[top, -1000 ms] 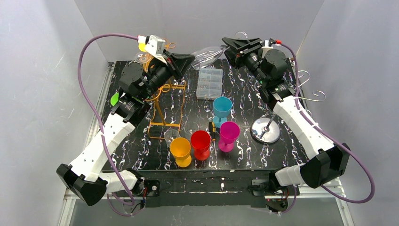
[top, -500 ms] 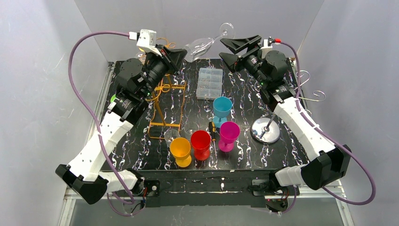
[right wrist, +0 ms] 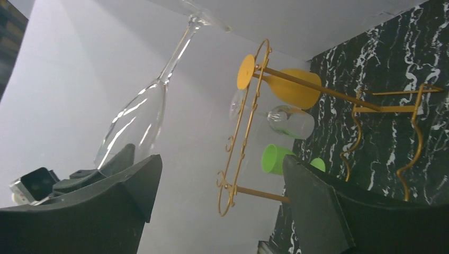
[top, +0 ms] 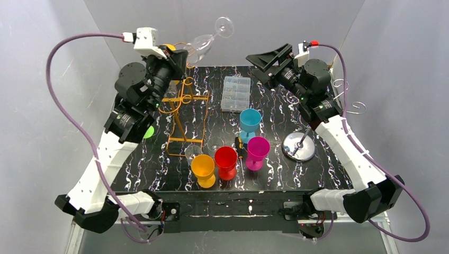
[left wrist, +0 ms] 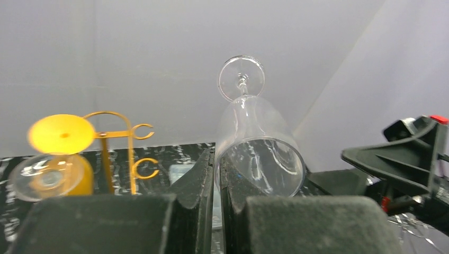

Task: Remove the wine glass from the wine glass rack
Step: Place the wine glass at the center of the board.

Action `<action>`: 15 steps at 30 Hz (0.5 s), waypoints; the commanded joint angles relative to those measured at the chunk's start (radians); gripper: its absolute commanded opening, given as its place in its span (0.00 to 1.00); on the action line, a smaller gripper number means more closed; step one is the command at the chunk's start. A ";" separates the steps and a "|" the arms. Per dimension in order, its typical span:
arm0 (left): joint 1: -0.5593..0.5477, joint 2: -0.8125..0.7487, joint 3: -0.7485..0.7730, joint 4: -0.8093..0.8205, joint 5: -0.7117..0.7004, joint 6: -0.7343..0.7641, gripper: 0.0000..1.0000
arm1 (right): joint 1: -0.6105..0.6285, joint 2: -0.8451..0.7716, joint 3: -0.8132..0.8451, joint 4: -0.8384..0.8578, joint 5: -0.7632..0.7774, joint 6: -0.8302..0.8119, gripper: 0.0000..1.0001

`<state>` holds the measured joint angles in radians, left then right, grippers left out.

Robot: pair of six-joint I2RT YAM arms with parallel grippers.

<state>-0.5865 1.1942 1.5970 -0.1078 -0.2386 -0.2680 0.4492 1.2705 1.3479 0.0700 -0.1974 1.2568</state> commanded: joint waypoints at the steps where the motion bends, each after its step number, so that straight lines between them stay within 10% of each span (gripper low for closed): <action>1: -0.006 -0.092 0.088 -0.082 -0.180 0.104 0.00 | 0.002 -0.059 0.047 -0.106 -0.016 -0.181 0.94; 15: -0.006 -0.297 0.087 -0.290 -0.706 0.347 0.00 | 0.002 -0.055 0.046 -0.223 -0.127 -0.361 0.98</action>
<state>-0.5869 0.9302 1.6840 -0.3458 -0.7284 -0.0067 0.4492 1.2247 1.3521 -0.1371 -0.2684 0.9726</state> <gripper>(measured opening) 0.031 0.983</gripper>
